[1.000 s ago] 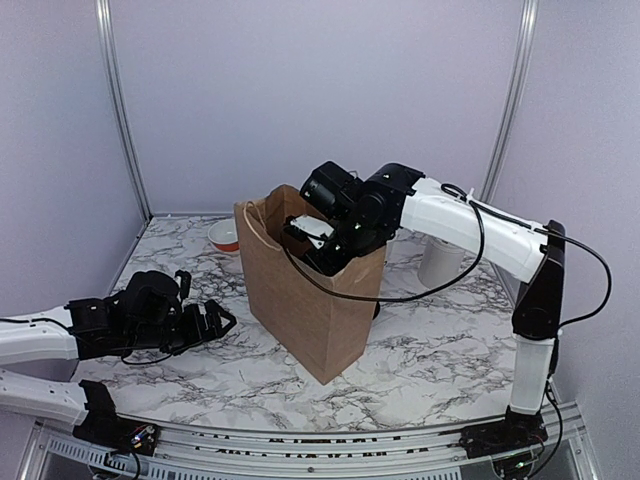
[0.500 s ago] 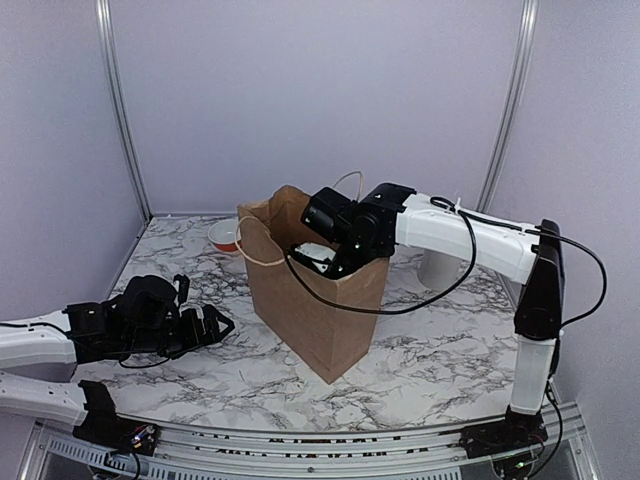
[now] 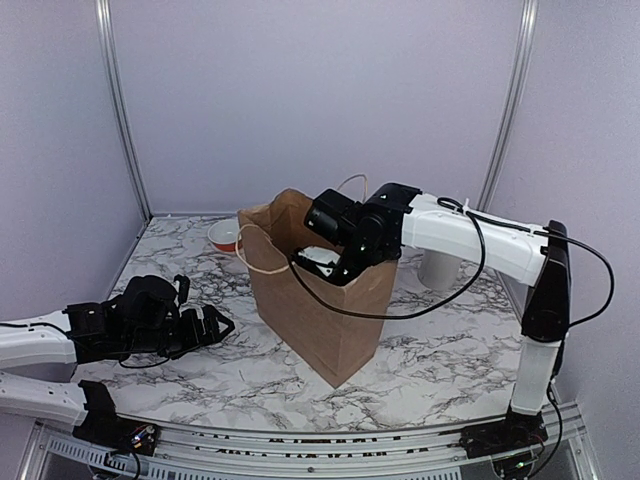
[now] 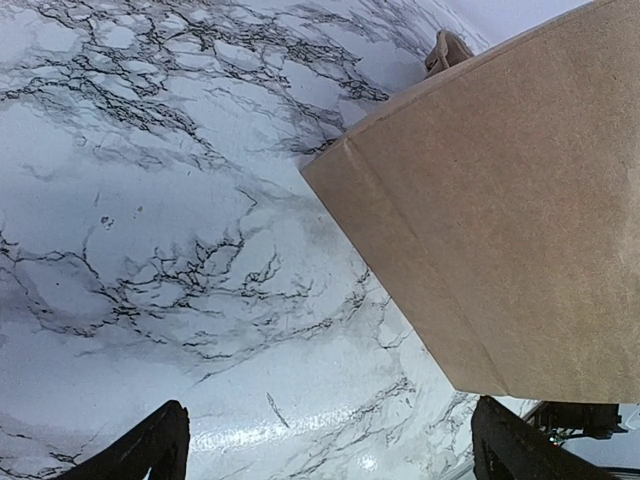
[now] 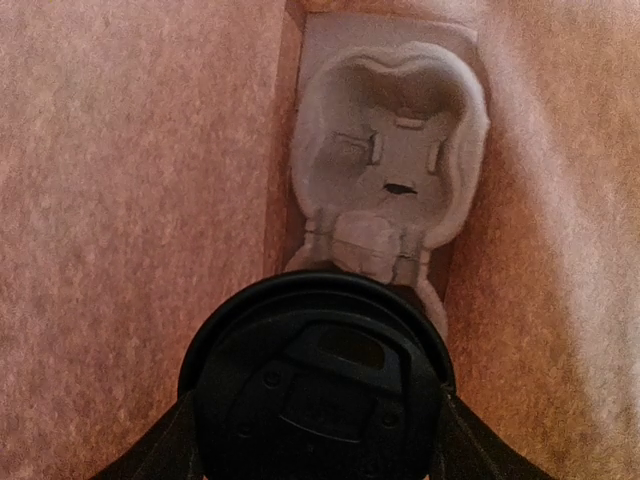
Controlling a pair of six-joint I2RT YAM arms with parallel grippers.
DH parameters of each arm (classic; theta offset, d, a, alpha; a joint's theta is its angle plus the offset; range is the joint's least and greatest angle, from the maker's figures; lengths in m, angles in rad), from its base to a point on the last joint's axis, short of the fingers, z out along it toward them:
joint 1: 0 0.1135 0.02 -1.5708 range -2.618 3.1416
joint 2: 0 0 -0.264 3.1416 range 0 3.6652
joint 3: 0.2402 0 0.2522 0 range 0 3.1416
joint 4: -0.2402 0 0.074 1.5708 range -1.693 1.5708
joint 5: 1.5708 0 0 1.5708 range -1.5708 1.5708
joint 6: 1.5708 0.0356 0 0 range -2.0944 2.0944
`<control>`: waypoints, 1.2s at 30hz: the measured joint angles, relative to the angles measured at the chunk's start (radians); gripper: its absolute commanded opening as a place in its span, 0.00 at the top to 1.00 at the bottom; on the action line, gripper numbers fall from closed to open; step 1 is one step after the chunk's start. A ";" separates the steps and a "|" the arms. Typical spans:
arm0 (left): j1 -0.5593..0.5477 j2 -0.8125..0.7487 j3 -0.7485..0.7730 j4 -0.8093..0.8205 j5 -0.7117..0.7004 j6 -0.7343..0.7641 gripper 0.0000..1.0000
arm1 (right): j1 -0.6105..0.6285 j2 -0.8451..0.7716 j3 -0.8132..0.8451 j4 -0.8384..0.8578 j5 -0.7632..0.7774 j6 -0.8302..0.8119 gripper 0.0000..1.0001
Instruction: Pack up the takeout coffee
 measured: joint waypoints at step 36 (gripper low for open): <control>0.000 -0.021 0.068 0.005 0.055 0.072 0.01 | 0.033 -0.127 -0.210 0.140 0.011 0.066 0.38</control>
